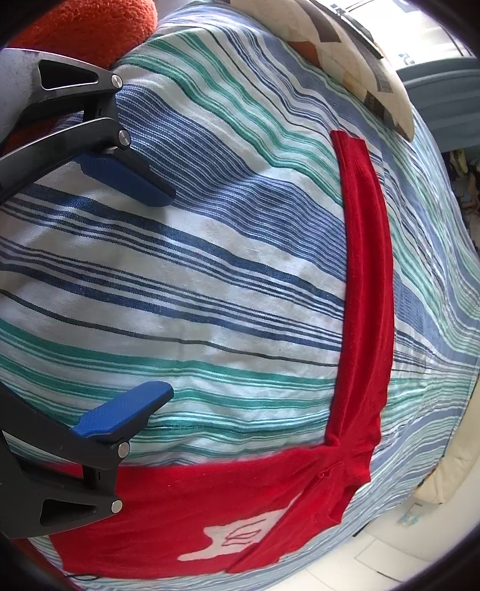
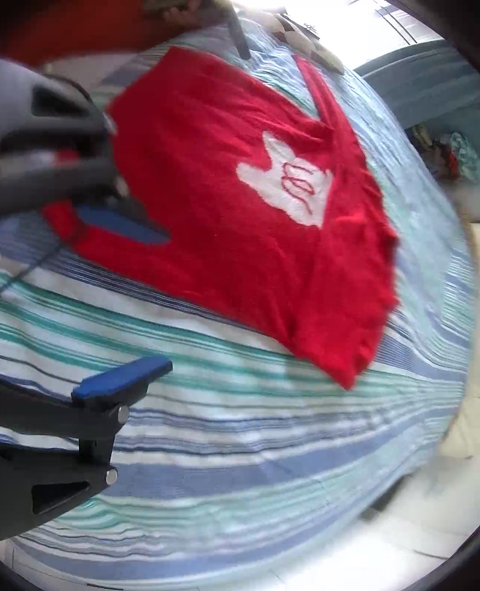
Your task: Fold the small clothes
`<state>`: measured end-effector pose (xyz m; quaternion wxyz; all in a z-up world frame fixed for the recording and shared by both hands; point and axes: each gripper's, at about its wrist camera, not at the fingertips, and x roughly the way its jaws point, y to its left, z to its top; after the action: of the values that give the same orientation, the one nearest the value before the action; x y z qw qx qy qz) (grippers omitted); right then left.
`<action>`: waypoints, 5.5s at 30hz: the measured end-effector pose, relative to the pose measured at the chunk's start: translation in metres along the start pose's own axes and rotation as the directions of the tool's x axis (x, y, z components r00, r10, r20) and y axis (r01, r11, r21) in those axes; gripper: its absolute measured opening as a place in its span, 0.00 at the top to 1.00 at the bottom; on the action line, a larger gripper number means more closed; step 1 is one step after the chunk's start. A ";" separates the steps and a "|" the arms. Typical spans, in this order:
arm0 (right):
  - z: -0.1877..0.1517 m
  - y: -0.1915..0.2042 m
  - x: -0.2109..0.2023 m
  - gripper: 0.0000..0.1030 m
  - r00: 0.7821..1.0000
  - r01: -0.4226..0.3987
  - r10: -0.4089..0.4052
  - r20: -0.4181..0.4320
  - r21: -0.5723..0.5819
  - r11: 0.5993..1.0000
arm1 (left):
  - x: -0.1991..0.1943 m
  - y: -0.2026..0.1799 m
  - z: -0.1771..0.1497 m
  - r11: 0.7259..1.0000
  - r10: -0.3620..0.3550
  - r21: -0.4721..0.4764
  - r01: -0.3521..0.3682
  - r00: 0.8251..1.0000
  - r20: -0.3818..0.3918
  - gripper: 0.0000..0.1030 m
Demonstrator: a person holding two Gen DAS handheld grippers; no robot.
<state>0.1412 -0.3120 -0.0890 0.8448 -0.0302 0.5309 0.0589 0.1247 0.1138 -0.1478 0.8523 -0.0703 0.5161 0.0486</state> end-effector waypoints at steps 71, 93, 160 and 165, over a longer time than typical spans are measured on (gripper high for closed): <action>-0.058 0.095 -0.024 0.14 0.962 -0.084 0.067 0.264 0.055 0.995 | 0.028 0.191 0.114 0.756 -0.177 -0.614 0.228 0.974 0.144 0.02; -0.056 0.100 -0.017 0.14 0.965 -0.102 0.093 0.245 0.024 0.995 | -0.070 0.013 0.243 0.976 -0.183 -0.078 0.205 0.957 0.224 0.94; -0.061 0.041 -0.002 0.14 0.974 -0.148 0.090 0.208 0.280 0.949 | 0.049 -0.108 0.135 0.973 -0.124 0.185 0.135 0.990 -0.071 0.21; -0.061 0.043 0.001 0.14 0.975 -0.148 0.094 0.200 0.274 0.950 | 0.044 -0.121 0.104 0.924 -0.075 0.373 0.088 0.996 -0.049 0.17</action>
<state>0.0815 -0.2767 -0.1154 0.8804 0.1312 0.4543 0.0357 0.2547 0.0126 -0.1310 0.8425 0.0715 0.5267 -0.0873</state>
